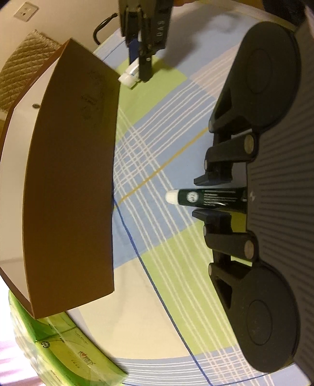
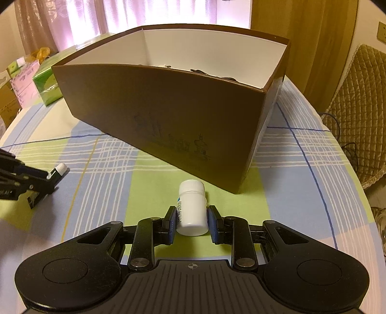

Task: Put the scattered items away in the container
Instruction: 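Close the left tool on the dark green tube, then carry the green tube with the left tool while the right tool carries the pill bottle to the box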

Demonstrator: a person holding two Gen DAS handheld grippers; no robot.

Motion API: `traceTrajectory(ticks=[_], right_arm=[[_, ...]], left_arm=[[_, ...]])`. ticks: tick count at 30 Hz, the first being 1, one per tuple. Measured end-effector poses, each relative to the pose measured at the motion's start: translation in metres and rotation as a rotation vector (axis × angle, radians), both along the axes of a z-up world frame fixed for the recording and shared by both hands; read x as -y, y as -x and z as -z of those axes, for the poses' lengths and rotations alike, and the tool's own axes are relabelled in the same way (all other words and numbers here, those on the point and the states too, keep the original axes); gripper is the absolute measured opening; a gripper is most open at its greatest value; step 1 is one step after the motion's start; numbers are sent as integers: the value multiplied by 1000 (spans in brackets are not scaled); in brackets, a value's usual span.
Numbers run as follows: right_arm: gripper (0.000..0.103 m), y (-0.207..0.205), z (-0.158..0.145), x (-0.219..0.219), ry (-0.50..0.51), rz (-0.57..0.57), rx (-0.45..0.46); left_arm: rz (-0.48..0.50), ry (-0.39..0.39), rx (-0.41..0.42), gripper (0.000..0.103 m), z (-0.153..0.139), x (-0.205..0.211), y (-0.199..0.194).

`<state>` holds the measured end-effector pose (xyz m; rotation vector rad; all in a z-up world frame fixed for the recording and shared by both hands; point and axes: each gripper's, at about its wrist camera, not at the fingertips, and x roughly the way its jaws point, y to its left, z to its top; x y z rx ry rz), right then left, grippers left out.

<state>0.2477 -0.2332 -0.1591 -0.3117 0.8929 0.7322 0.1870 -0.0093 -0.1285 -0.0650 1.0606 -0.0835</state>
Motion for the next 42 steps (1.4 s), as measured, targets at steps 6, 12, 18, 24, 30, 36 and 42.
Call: traceTrajectory(ticks=[6,12,18,24,30,36,42], right_arm=[[30,-3,0,-2,-6,-2,1],[29,-1,2,-9,23,-26,37],[29,2,2,-4,0,-25,24],[29,10,-3,6,-37,-14,-14],[29,16,-7,11,-55,-3,-36],[29,23,-6,14,-52,-1,-40],[29,28,-11,18,-62,-4,-40]], left_arm=[[3,-28,15,16,6,6,-10],[5,-53,17,13,7,10,-5],[-18,-38,-1,12,4,9,12],[-50,-17,26,12,-11,3,34],[-49,-21,-36,12,-13,3,41],[-47,-47,-54,13,-5,7,40],[-30,-52,-49,12,-4,8,44]])
